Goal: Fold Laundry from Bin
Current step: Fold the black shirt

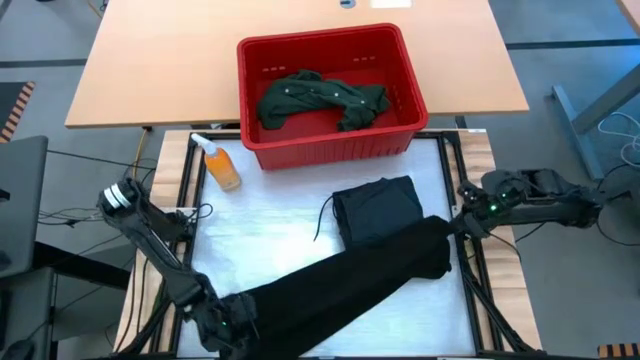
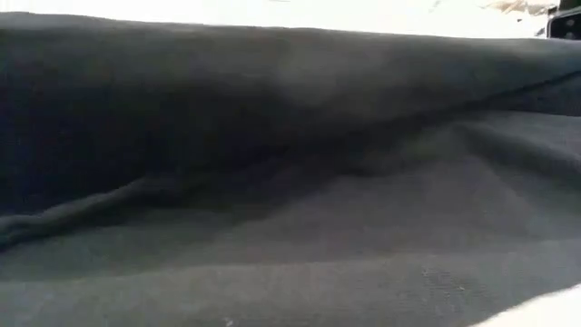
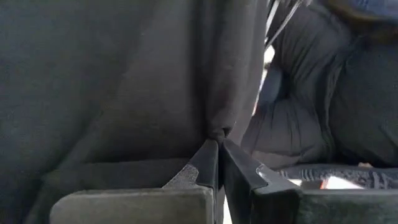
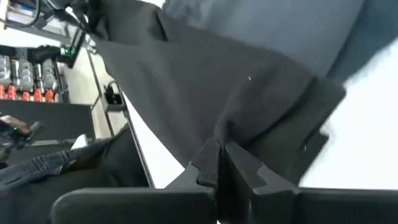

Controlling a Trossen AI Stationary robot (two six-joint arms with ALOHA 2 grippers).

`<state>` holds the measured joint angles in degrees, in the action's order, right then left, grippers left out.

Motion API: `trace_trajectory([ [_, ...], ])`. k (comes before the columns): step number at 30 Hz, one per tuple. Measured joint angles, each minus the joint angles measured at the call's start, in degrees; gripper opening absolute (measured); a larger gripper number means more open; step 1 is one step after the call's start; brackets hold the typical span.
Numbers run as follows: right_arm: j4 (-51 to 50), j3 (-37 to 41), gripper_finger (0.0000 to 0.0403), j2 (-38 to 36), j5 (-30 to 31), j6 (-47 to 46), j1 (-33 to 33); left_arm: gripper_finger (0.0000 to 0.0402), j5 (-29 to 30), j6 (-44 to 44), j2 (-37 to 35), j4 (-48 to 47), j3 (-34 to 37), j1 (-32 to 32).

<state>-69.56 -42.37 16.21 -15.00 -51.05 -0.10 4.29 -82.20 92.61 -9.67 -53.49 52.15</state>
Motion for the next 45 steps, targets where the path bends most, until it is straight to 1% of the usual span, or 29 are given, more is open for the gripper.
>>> trace_trajectory([
  [2,-1.08,0.00,0.0047,0.02,-0.11,-1.31,-0.80,0.0000,-2.23,-1.27,1.77,0.63,0.00,-0.22],
  [6,-1.76,0.65,0.0080,0.74,-0.11,-1.50,-1.74,0.0006,-3.17,-4.06,2.68,-1.80,0.00,-0.39],
  [10,-1.68,0.76,0.0121,3.06,-0.11,-0.88,-2.55,0.0032,-3.77,-4.06,2.61,-3.41,0.00,-0.36],
  [14,-1.53,0.37,0.0158,5.36,-0.12,3.06,-3.24,0.0062,-7.71,-2.41,2.35,-3.32,0.00,-0.37],
  [16,0.22,-0.12,0.0170,6.41,-0.05,5.00,-3.32,0.0073,-9.68,-1.21,1.51,-3.52,0.00,-0.39],
  [19,6.15,-0.15,0.0177,7.75,0.17,7.49,-3.32,0.0082,-10.83,-0.43,-1.38,-4.74,0.00,-0.75],
  [21,10.80,-0.20,0.0176,9.20,0.33,8.79,-3.32,0.0084,-9.57,-0.88,-4.16,-6.01,0.00,-0.80],
  [24,16.18,-0.20,0.0173,11.94,1.72,11.65,-3.30,0.0084,-5.47,-1.79,-7.91,-9.41,0.00,-0.79],
  [27,19.34,-0.20,0.0170,15.25,3.16,14.68,-3.30,0.0084,-1.12,-3.19,-10.42,-13.02,0.00,-0.41],
  [30,20.91,-0.20,0.0169,18.45,3.60,17.33,-3.30,0.0085,-0.03,-5.95,-11.07,-16.73,0.00,-0.41],
  [33,22.35,-0.20,0.0169,21.67,4.37,18.65,-3.32,0.0085,0.05,-7.03,-10.85,-18.83,0.02,-0.27],
  [35,22.33,-0.20,0.0169,23.59,4.67,18.77,-3.32,0.0085,2.56,-6.61,-9.88,-18.99,0.02,0.20],
  [39,22.74,-0.21,0.0169,25.86,5.04,19.44,-5.49,0.0085,5.45,-2.25,-6.95,-18.72,0.02,0.91],
  [42,23.50,-1.97,0.0169,26.31,7.92,18.82,-8.68,0.0085,8.12,1.12,-4.53,-16.10,0.02,1.30],
  [45,23.38,-4.37,0.0169,27.02,12.44,16.27,-12.16,0.0085,9.91,4.93,-1.66,-10.71,0.00,1.41],
])
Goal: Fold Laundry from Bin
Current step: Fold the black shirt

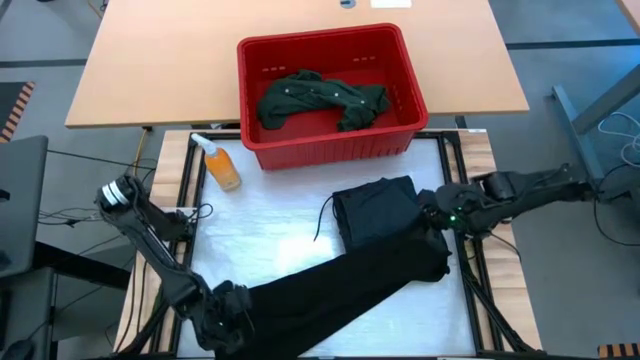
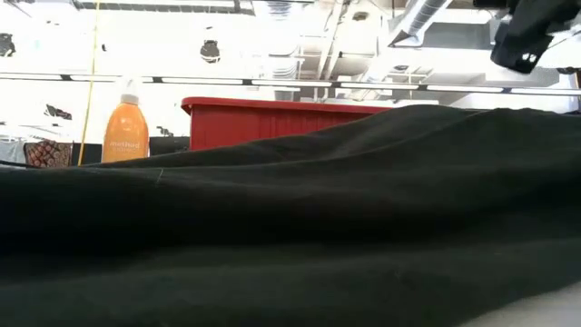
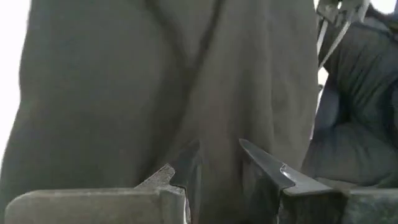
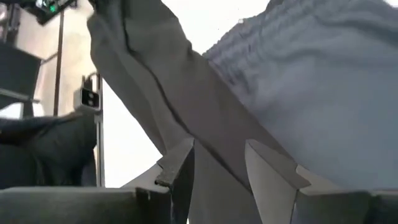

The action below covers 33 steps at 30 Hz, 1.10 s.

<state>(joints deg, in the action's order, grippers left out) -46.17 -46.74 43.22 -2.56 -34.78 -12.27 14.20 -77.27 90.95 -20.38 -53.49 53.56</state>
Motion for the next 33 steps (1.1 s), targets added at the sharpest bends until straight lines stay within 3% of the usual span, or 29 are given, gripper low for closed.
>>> trace_trajectory([
  [5,-0.35,-0.84,0.0168,1.09,6.92,-6.34,-6.69,0.0085,1.76,6.71,5.75,5.60,0.00,-0.25],
  [10,0.87,-0.84,0.0168,5.12,13.35,-12.72,-14.87,0.0085,10.43,14.83,7.69,6.82,0.02,-1.51],
  [16,9.88,-0.77,0.0168,12.68,18.00,-19.02,-25.32,0.0085,7.27,25.61,2.76,3.81,0.00,-3.74],
  [19,16.35,-0.82,0.0168,17.32,20.87,-19.19,-29.18,0.0085,14.98,28.85,0.41,0.26,0.00,-4.25],
  [21,16.39,-1.78,0.0168,20.23,26.09,-20.47,-30.76,0.0085,21.92,30.40,0.18,1.31,0.37,-4.86],
  [23,14.54,-3.11,0.0168,22.63,32.95,-23.66,-31.38,0.0085,25.00,31.59,0.52,6.83,2.16,-6.34],
  [26,10.52,-4.36,0.0168,24.83,40.29,-26.42,-30.16,0.0085,24.01,33.88,2.43,17.75,5.19,-9.01],
  [29,6.86,-4.53,0.0166,25.16,40.91,-24.89,-25.53,0.0085,23.58,36.93,4.67,26.29,6.65,-11.28],
  [33,5.45,-4.53,0.0151,24.70,36.83,-19.59,-16.44,0.0085,25.24,37.69,7.53,30.40,6.54,-13.44],
])
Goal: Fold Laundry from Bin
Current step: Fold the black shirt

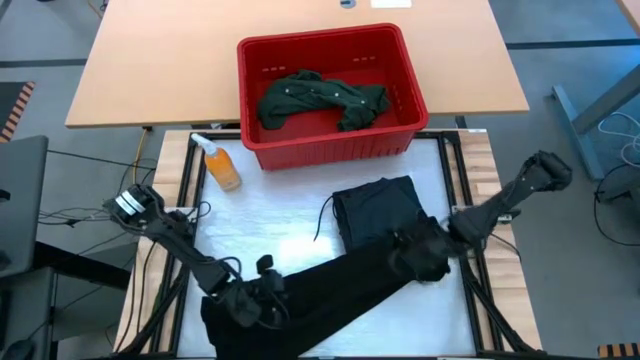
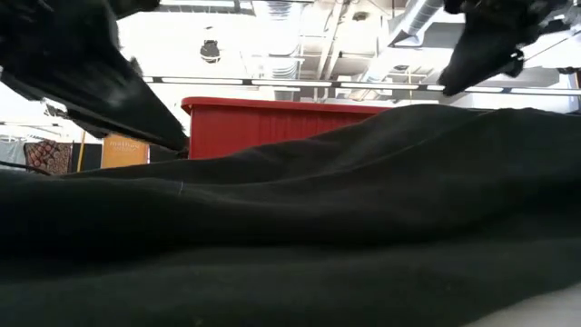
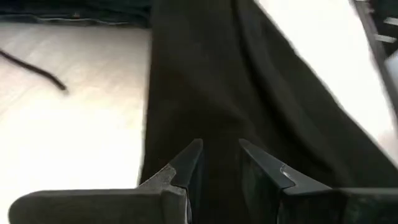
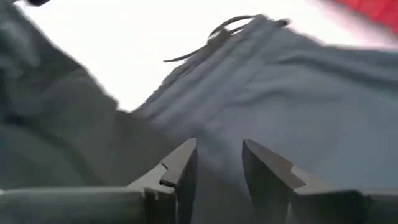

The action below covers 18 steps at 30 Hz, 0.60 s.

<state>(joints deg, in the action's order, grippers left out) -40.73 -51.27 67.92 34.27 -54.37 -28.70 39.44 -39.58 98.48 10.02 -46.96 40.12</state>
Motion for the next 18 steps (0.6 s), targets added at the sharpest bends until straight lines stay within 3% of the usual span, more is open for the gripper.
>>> trace_trajectory([
  [4,-2.18,-0.02,0.0135,-0.13,-5.68,4.09,6.98,0.0085,0.43,-0.01,2.53,5.70,0.02,-2.72],
  [8,-7.74,0.03,0.0122,1.08,-11.63,3.37,9.34,0.0085,-1.85,-0.05,5.79,10.31,0.00,-4.46],
  [14,-11.83,0.07,0.0118,2.02,-7.39,0.46,7.93,0.0085,-2.90,-1.88,11.70,12.39,-0.02,-4.62],
  [18,-8.74,2.01,0.0117,2.63,-10.46,1.80,10.82,0.0085,-4.38,-3.62,14.03,14.05,-0.09,-4.75],
])
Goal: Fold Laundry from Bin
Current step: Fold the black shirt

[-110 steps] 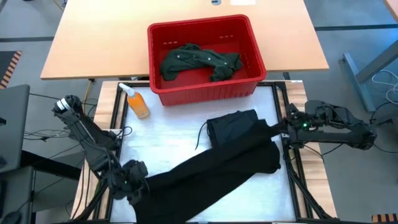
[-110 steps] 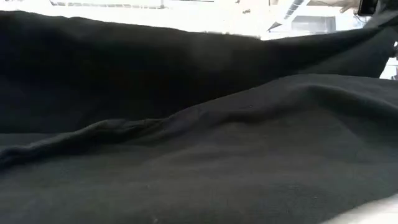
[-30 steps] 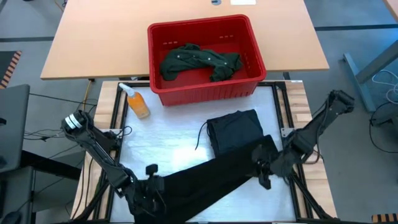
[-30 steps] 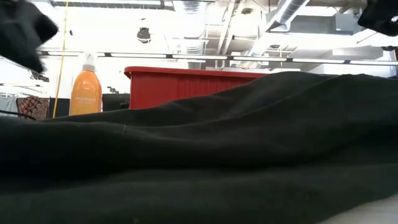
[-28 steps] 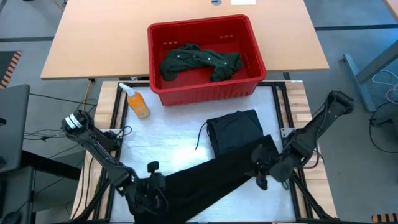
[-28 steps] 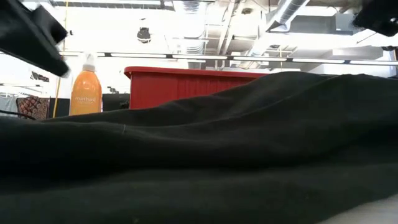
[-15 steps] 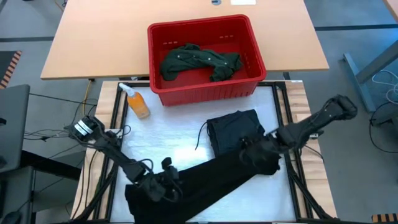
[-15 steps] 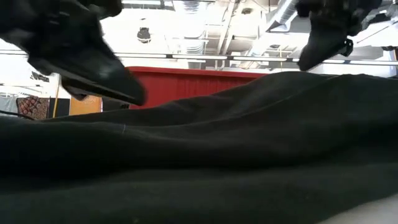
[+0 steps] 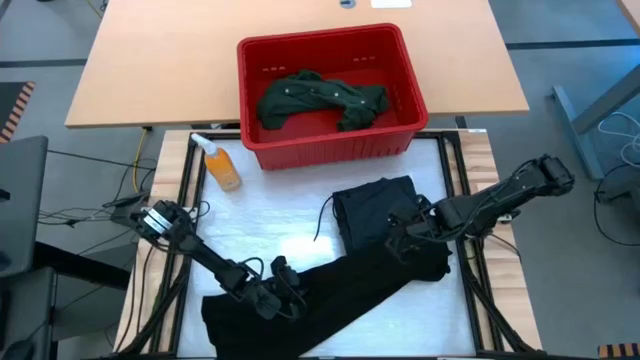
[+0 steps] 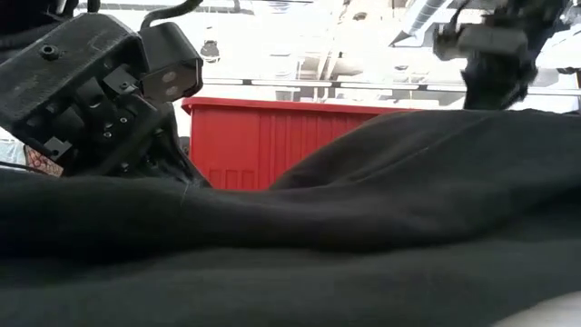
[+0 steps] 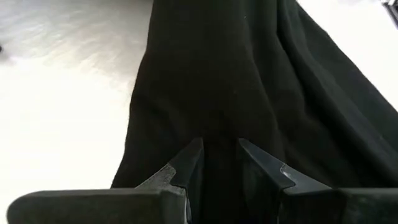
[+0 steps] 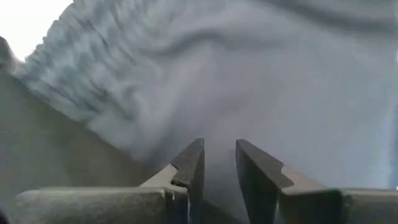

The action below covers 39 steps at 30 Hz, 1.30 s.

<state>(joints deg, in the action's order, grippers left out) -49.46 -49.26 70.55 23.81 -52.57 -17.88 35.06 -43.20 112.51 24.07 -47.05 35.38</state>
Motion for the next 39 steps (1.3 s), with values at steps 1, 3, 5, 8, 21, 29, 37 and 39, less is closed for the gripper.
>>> trace_trajectory([
  [1,1.40,1.35,0.0117,0.26,-1.53,0.37,0.98,0.0085,-0.10,-0.34,0.21,-0.05,0.00,0.00],
  [3,4.31,4.45,0.0117,1.48,-5.24,1.74,3.63,0.0085,0.00,-0.83,0.68,-0.10,0.00,0.03],
  [5,6.97,7.27,0.0117,2.63,-7.12,2.96,6.43,0.0085,-0.11,-0.83,0.70,-0.17,0.00,0.05],
  [8,10.15,10.39,0.0117,3.95,-6.89,3.01,10.35,0.0085,-0.39,-0.61,0.70,-0.36,0.00,0.08],
  [21,18.73,12.40,0.0117,4.53,-2.55,11.53,27.94,0.0085,-1.67,-3.82,0.38,-9.09,-0.22,2.62],
  [29,15.16,8.17,0.0117,1.26,-1.76,18.18,33.03,0.0085,2.93,-3.04,0.36,-13.31,-0.24,3.48],
  [37,13.35,2.95,0.0117,-7.56,-5.51,20.10,29.01,0.0085,2.90,-0.83,0.11,-15.93,-0.28,2.34],
  [39,14.87,4.48,0.0117,-7.94,-11.53,19.37,23.07,0.0085,3.29,-0.75,0.11,-15.91,-0.28,2.34],
])
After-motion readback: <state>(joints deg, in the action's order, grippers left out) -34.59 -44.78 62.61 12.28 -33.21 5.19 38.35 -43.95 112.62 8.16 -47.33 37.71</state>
